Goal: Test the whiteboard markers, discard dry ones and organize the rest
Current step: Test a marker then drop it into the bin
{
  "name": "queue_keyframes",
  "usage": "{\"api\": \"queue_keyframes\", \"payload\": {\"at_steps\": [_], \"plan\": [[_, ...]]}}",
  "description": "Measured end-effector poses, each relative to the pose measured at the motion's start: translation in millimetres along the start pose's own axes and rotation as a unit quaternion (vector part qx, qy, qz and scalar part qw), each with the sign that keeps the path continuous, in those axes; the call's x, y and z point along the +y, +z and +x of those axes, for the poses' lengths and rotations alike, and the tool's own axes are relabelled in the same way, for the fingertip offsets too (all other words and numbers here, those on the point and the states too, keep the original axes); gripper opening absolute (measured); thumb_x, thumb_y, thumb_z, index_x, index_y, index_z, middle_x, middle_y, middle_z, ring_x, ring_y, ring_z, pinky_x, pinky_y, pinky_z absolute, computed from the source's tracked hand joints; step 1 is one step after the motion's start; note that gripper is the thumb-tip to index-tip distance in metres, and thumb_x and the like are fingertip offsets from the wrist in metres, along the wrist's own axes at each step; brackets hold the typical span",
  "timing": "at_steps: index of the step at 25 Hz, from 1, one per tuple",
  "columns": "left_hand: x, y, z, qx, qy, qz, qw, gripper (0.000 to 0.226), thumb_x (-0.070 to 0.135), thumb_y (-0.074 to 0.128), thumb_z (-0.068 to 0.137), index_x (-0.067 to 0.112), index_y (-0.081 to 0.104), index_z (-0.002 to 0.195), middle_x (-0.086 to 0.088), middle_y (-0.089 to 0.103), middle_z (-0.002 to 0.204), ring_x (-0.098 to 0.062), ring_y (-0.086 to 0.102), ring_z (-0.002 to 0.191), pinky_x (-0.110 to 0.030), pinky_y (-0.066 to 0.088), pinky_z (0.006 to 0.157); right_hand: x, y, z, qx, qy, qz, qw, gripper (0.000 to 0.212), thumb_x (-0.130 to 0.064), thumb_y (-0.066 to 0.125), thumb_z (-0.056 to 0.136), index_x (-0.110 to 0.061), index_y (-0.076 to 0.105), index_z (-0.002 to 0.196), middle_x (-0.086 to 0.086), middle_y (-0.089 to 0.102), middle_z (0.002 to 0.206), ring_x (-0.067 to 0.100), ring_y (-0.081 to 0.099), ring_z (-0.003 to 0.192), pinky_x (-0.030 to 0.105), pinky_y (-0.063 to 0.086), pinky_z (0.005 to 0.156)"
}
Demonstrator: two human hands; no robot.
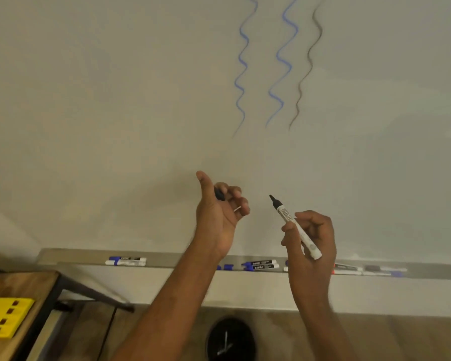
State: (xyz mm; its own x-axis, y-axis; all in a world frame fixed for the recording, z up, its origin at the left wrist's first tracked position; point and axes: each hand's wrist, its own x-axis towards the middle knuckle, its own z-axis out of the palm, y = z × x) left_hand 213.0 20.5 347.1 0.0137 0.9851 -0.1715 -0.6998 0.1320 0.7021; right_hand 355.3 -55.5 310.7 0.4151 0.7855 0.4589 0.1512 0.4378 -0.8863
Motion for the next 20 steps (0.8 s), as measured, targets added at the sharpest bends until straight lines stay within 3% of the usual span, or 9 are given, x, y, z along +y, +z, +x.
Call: {"api": "queue_keyframes", "payload": {"at_steps": [4,8,12,20], "plan": [[-24.6,-17.4,-12.6,-0.019,-0.113,-0.091,0.989,0.062,0.072,0.036,0.095,0.016,0.052,0.073,-0.005,0.06,0.073,-0.025,0.063,0.071,-0.036,0.054,0.07,-7.2,-3.9,-29.2,-0.056,-0.023,0.011,0.998,0.016,-0.026,0.063,0.091,-0.015,0.061,0.103,-0.009,0.066,0.088,0.01,0.063,0.071,0.015,0.05,0.062],[-40.9,-22.0,-27.7,-0.052,-0.175,-0.156,0.971,0.058,0.061,0.035,0.102,0.016,0.054,0.071,-0.008,0.072,0.092,-0.027,0.067,0.086,-0.037,0.053,0.078,-5.2,-12.7,-48.6,-0.105,-0.029,-0.038,0.993,0.016,-0.029,0.065,0.09,-0.023,0.063,0.104,-0.019,0.066,0.092,0.011,0.066,0.077,0.015,0.052,0.064],[-48.4,-14.6,-37.4,-0.052,-0.187,-0.178,0.965,0.057,0.058,0.034,0.104,0.016,0.055,0.071,-0.006,0.076,0.102,-0.028,0.072,0.093,-0.036,0.056,0.079,-1.1,-23.8,-51.1,-0.114,-0.023,-0.055,0.992,0.015,-0.028,0.065,0.09,-0.026,0.063,0.104,-0.021,0.066,0.092,0.011,0.066,0.077,0.016,0.053,0.064],[-66.8,6.6,-54.5,-0.045,-0.191,-0.159,0.968,0.052,0.051,0.037,0.106,0.016,0.055,0.072,-0.006,0.075,0.097,-0.028,0.071,0.093,-0.037,0.056,0.08,4.5,-53.9,-43.5,-0.123,-0.019,-0.071,0.99,0.022,-0.03,0.066,0.09,-0.014,0.066,0.105,-0.018,0.066,0.094,0.014,0.067,0.08,0.018,0.052,0.066]]}}
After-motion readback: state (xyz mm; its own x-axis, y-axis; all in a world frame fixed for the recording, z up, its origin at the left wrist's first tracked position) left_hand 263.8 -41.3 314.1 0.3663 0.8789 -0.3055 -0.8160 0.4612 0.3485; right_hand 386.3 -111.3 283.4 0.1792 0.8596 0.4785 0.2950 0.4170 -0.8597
